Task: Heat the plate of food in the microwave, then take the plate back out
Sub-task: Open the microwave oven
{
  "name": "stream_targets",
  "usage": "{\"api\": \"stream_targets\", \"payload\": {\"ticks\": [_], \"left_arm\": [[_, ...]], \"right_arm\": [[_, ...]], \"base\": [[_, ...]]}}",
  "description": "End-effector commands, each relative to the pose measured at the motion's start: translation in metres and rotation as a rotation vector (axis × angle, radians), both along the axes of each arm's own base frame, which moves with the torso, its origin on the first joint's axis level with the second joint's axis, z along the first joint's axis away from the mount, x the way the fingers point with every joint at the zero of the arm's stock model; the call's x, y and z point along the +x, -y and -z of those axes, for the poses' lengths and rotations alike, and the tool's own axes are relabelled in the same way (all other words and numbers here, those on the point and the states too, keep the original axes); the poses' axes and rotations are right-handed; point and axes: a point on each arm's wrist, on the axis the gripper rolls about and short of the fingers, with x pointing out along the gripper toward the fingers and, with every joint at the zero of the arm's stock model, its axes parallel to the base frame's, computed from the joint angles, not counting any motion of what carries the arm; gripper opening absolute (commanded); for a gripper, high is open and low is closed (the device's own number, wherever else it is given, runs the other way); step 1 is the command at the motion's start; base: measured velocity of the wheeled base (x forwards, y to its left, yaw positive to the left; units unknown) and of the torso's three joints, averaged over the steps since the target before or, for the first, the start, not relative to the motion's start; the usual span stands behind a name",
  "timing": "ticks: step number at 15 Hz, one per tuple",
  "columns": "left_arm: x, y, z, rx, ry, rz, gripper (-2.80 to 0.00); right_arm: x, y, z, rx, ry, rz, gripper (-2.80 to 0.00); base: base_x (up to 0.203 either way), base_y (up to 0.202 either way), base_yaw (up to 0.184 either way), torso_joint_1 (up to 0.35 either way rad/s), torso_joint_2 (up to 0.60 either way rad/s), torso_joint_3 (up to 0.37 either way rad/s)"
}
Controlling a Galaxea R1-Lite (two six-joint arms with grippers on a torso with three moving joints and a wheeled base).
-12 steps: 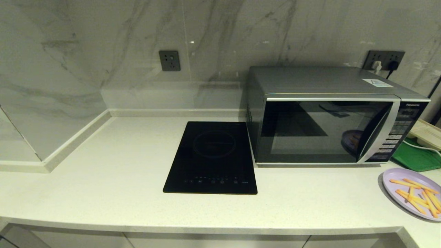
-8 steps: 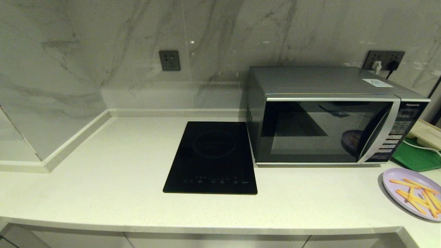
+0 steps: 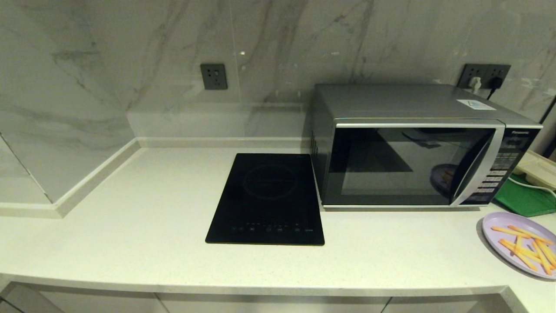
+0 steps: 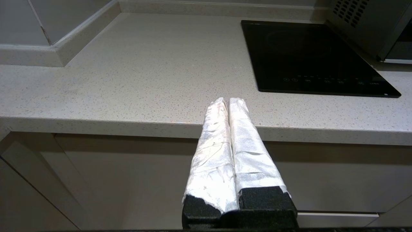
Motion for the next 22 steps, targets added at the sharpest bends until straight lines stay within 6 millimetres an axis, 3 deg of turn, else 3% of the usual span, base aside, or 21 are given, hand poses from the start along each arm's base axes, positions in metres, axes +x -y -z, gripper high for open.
{"api": "stream_targets", "payload": {"ticks": [1, 6, 7, 18, 22], "left_arm": [[0.000, 0.000, 0.000, -0.001, 0.000, -0.001, -2.80], [0.000, 0.000, 0.000, -0.001, 0.000, -0.001, -2.80], [0.000, 0.000, 0.000, -0.001, 0.000, -0.001, -2.80], [0.000, 0.000, 0.000, -0.001, 0.000, -0.001, -2.80], [0.000, 0.000, 0.000, -0.001, 0.000, -0.001, -2.80]], "right_arm": [[0.000, 0.000, 0.000, 0.001, -0.002, -0.001, -2.80], [0.000, 0.000, 0.000, 0.001, -0.005, 0.000, -2.80], [0.000, 0.000, 0.000, 0.001, -0.005, 0.000, 0.00], [0.000, 0.000, -0.002, -0.006, 0.004, 0.000, 0.00], [-0.001, 0.000, -0.060, 0.001, 0.032, -0.002, 0.00]], "base": [[0.000, 0.000, 0.000, 0.000, 0.00, 0.000], [0.000, 0.000, 0.000, 0.000, 0.00, 0.000], [0.000, 0.000, 0.000, 0.000, 0.00, 0.000], [0.000, 0.000, 0.000, 0.000, 0.00, 0.000], [0.000, 0.000, 0.000, 0.000, 0.00, 0.000]]}}
